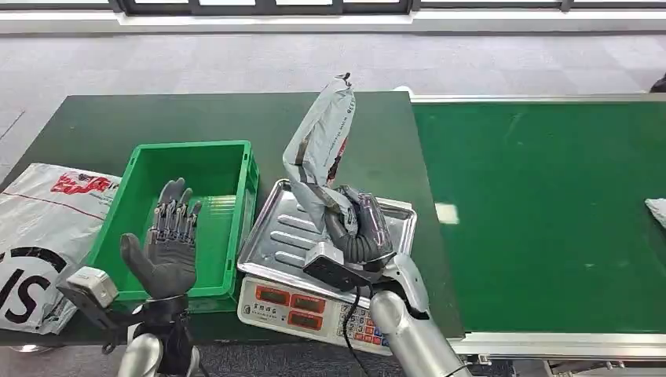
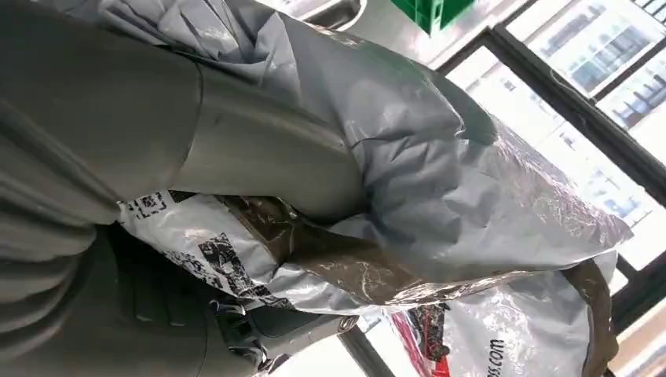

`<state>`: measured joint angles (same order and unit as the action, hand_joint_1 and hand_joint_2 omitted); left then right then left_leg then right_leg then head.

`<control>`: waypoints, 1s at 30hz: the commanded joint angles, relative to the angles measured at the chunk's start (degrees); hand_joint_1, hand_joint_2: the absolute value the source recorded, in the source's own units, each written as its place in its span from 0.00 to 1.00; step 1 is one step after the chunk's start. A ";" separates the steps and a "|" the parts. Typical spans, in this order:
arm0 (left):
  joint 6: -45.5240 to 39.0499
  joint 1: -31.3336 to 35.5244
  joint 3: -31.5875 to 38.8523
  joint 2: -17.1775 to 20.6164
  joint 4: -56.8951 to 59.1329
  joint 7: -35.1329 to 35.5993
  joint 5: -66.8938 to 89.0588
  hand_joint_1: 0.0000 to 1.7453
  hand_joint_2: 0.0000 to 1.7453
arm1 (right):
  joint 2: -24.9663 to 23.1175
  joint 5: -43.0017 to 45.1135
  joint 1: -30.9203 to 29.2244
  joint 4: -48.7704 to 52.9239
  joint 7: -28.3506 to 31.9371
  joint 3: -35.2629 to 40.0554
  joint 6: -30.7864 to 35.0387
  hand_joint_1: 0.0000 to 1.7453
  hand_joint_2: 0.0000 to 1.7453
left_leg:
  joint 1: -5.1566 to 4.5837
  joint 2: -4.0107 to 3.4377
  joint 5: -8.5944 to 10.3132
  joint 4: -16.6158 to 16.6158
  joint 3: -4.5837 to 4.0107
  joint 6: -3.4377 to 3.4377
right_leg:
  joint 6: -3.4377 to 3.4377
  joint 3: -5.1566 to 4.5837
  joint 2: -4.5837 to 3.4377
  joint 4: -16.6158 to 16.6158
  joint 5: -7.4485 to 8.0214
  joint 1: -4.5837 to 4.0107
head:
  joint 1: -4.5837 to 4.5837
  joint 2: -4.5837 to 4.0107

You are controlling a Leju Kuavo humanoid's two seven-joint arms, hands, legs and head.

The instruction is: Moved the parcel from conveyor to table for the left to box.

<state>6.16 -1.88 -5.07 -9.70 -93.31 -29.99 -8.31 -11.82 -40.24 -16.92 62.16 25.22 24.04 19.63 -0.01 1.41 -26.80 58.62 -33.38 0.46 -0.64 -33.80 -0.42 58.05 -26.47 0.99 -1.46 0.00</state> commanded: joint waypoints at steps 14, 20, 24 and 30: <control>-1.00 -1.03 -2.68 1.56 -0.01 2.04 0.86 0.00 0.00 | 6.45 -2.93 9.85 18.42 -10.76 0.55 -2.87 0.00 1.00 | 0.00 0.04 -0.02 -0.02 -0.02 0.02 | 0.02 0.00 0.13 -0.03 -0.03 -0.01 | 0.00 0.00; -1.59 -3.01 -2.29 1.57 -2.05 2.43 1.00 0.00 0.00 | 7.06 -2.82 10.58 19.39 -11.70 0.47 -2.75 0.00 1.00 | 0.02 -0.07 -0.03 -0.05 0.01 0.03 | 0.03 0.01 0.04 -0.08 0.00 -0.03 | 0.00 0.00; -2.05 -4.05 -1.93 1.58 -3.33 2.54 1.22 0.00 0.00 | 7.18 -2.47 10.19 20.77 -12.23 0.71 -2.71 0.00 1.00 | 0.02 -0.13 -0.02 -0.06 -0.01 0.04 | 0.04 -0.02 0.01 -0.08 0.02 -0.03 | 0.00 0.00; -2.89 -6.79 -1.03 1.34 -6.19 2.61 1.74 0.00 0.00 | 8.83 -2.57 14.37 31.77 -12.67 -1.69 0.87 0.00 1.00 | 0.02 -0.08 -0.04 -0.05 -0.02 0.03 | 0.04 0.00 0.07 -0.09 -0.01 -0.04 | 0.00 0.00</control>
<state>4.13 -6.06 -5.64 -9.66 -97.51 -27.78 -7.02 -6.95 -42.82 -5.81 82.82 12.85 24.00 17.51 -0.01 1.39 -26.84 58.62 -33.41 0.48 -0.64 -33.86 -0.44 58.04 -26.48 0.99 -1.46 0.00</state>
